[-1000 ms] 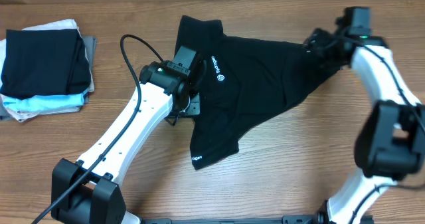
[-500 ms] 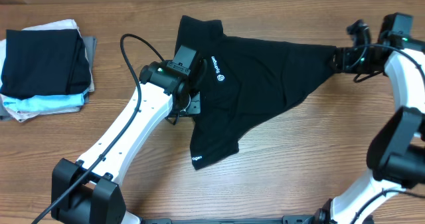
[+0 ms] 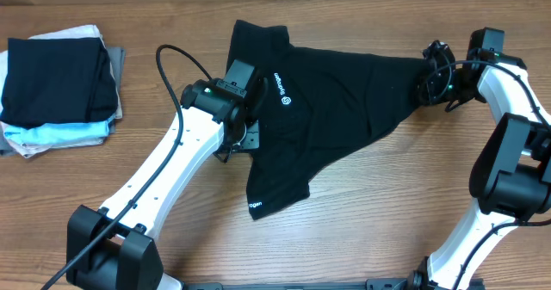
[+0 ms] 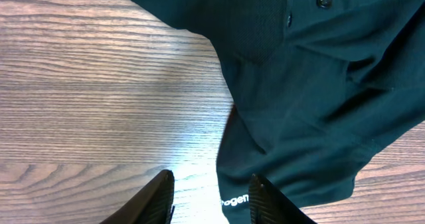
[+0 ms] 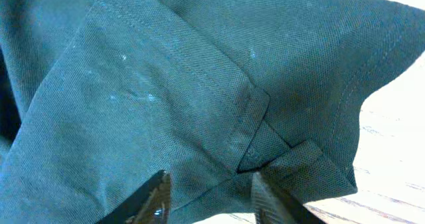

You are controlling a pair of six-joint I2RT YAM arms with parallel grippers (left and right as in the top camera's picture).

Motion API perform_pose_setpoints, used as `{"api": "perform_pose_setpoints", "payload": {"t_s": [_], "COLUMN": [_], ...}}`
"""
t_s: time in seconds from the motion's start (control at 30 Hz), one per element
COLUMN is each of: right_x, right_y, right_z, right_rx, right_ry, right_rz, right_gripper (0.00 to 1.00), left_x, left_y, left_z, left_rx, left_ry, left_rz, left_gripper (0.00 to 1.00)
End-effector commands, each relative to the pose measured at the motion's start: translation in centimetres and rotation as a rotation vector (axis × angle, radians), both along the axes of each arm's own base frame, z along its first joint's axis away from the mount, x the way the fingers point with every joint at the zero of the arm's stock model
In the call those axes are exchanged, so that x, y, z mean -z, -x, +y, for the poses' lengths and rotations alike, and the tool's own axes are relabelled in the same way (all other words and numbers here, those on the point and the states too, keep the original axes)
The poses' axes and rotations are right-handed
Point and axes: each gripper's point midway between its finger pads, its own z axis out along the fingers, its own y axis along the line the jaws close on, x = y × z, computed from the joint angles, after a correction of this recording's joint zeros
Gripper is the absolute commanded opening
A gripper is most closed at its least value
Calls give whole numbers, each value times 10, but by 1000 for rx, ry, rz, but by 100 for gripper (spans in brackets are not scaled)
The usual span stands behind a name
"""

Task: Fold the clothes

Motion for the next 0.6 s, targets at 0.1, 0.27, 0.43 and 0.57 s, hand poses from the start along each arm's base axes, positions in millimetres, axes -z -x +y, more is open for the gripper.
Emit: {"api": "perform_pose_setpoints", "payload": {"t_s": [0.1,0.27,0.43,0.57], "right_x": [10,10,12,10], "right_y": [-4,-5,-5,-7], "right_z": [1,5,13,16], "right_rx": [-21,-28,-41,-47], "right_ry": [10,-9,-59,-76], "right_rz": [-10,-17,-18,-30], "right_gripper": [49,52,52,54], "left_x": [-1,-1,-1,-1], "left_y": [-4,-4,-4,-4], "left_z": [1,1,1,1], "left_rx": [10,10,9,9], "left_ry": [-4,-4,-3,-3], "left_rz": [-10,-10,-12,-12], "left_gripper": [41,41,41,42]}}
